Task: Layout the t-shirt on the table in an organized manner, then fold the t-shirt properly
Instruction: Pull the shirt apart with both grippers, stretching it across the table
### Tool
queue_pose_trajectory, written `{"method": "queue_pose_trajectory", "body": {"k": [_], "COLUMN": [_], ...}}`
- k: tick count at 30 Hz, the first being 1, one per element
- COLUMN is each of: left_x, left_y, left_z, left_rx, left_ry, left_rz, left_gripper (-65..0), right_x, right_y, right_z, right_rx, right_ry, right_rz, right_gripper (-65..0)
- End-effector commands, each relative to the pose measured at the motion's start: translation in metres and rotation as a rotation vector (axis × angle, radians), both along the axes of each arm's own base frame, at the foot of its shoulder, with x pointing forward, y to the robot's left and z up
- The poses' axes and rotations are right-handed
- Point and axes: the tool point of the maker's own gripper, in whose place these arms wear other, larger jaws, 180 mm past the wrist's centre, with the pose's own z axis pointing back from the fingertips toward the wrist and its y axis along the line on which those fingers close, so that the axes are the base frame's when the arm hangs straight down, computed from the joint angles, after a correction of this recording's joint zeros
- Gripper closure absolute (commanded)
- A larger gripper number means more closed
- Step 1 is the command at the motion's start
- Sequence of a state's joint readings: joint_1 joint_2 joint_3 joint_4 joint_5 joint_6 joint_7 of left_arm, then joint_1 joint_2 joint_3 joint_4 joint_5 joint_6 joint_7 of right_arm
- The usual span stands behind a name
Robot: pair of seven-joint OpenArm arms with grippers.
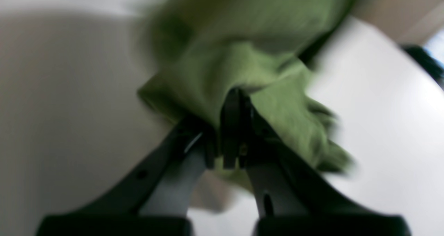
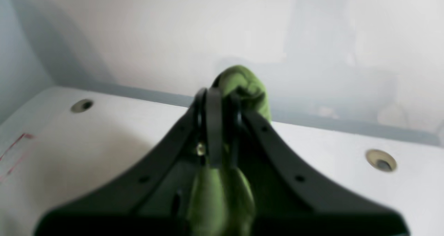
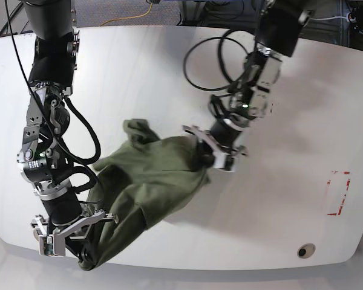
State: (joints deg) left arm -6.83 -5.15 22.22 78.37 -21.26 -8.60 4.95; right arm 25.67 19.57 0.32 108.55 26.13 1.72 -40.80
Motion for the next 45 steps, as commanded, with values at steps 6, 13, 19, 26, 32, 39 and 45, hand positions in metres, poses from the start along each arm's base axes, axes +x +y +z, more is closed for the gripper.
{"method": "queue_pose_trajectory", "body": {"k": [6,13,19,26,32,39,45], "left_x": [0.013,0.018,0.019,0.022,0.027,0.039,0.047], "left_y": [0.044,0.092,0.124,0.153,0.169,0.170,0.175], "left_z": [0.052,0.096,0.134,0.180,0.217,0.260,0.304], "left_rx": [0.008,0.051,0.103,0.120,0.160,0.165,0.187], "left_ry": [-0.119,-0.226,-0.302,-0.386,-0.451,-0.532,-0.611], "left_rz": [0.063,0.139,0.189,0.264,0.295,0.303,0.314], "left_gripper": [-0.3,-0.3,-0.3,-0.3,-0.3,-0.3,-0.3], "right_x": [0.001,0.004,0.010,0.016,0.019,0.027,0.033], "right_y": [-0.003,-0.007,-0.016,-0.023,-0.033,-0.040,-0.047], "right_z": [0.024,0.031,0.038,0.050,0.067,0.083,0.096], "right_rx": [-0.008,-0.015,-0.029,-0.034,-0.058,-0.049,-0.045], "right_ry": [-0.078,-0.089,-0.095,-0.112,-0.144,-0.163,-0.178], "right_rz": [-0.001,-0.008,-0.027,-0.042,-0.059,-0.073,-0.087], "right_gripper": [0.0,0.0,0.0,0.0,0.0,0.0,0.0]}}
